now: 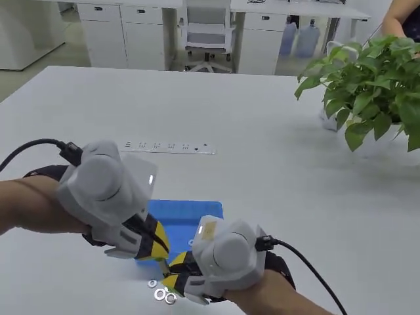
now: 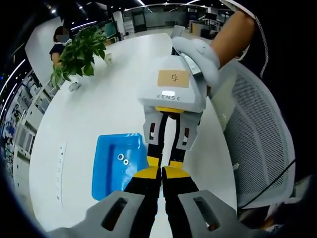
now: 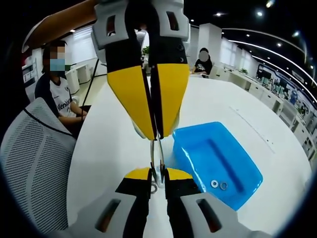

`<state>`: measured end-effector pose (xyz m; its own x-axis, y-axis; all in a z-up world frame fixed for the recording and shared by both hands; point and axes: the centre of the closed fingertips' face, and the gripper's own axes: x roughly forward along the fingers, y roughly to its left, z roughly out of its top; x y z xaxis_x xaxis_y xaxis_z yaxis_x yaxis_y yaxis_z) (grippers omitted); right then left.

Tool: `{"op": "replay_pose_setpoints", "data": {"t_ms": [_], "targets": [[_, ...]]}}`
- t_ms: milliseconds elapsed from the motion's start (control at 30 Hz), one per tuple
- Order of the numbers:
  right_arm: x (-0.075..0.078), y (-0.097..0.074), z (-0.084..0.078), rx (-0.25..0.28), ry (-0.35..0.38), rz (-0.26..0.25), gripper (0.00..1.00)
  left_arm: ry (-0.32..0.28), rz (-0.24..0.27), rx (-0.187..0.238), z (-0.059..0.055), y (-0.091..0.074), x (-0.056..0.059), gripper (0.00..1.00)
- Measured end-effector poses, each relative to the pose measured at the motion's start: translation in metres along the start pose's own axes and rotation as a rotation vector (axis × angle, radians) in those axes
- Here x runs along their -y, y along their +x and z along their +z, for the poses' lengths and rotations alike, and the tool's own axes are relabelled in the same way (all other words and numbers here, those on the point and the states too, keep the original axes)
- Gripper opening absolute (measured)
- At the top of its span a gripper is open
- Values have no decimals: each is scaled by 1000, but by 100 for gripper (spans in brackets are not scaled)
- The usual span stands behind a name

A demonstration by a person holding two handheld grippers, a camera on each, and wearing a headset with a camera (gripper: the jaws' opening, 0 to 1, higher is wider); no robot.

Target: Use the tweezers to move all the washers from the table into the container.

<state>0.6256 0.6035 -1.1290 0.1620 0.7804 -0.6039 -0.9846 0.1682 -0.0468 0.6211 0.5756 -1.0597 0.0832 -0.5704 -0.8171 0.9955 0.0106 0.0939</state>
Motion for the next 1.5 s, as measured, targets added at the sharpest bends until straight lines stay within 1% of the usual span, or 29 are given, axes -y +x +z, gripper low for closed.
{"op": "replay_pose_setpoints", "data": {"t_ms": [433, 733, 1133, 1500], "targets": [[-13, 8, -8, -15, -1, 25, 12, -21, -9, -4, -9, 6, 11, 5], [-16, 9, -16, -35, -8, 33, 12, -27, -21, 1, -11, 13, 18, 5], [-20, 12, -22, -40, -2, 40, 12, -26, -36, -8, -12, 19, 21, 5], [-19, 15, -23, -43, -3, 44, 12, -25, -36, -13, -11, 26, 20, 5]]}}
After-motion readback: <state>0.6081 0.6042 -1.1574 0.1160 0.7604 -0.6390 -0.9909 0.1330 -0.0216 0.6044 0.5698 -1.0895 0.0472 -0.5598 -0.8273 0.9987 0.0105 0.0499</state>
